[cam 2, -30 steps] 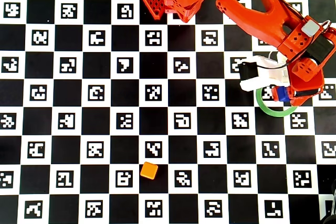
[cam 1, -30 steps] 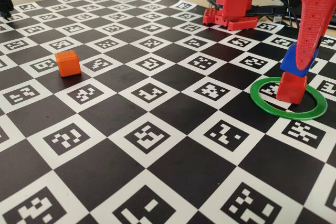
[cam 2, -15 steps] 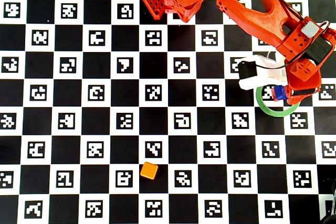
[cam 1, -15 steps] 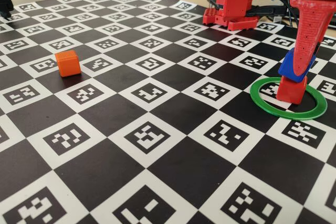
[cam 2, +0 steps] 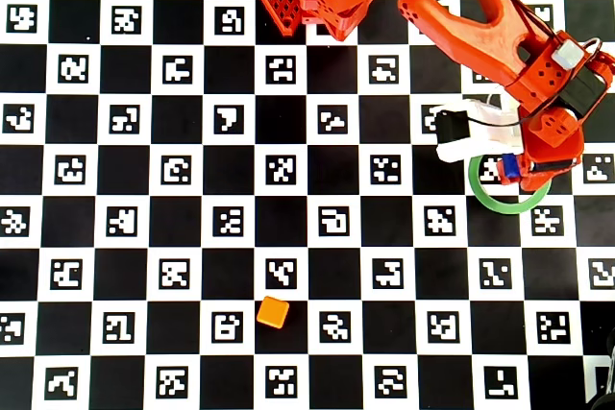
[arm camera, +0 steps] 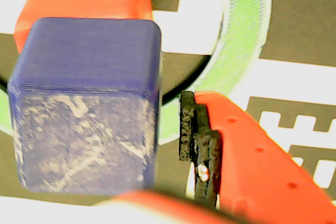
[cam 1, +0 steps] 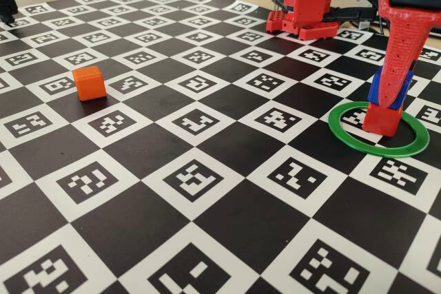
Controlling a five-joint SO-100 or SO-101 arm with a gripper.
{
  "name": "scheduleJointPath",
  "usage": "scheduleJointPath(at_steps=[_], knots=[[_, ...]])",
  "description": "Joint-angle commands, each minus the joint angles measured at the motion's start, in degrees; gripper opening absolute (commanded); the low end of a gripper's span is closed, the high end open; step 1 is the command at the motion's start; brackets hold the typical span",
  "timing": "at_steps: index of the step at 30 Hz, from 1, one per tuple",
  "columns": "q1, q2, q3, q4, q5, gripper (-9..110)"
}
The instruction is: Grab the red cube then put it in the green circle then put the blue cube on top and finally the orange cube on top
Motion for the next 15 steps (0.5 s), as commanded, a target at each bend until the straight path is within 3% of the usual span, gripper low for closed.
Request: scheduleJointPath(at_steps=[1, 15], knots=[[-0.62, 4.22, -0.70, -0.62, 0.35, 41], [-0.35, 9.14, -1.93, 5.19, 0.53, 43]])
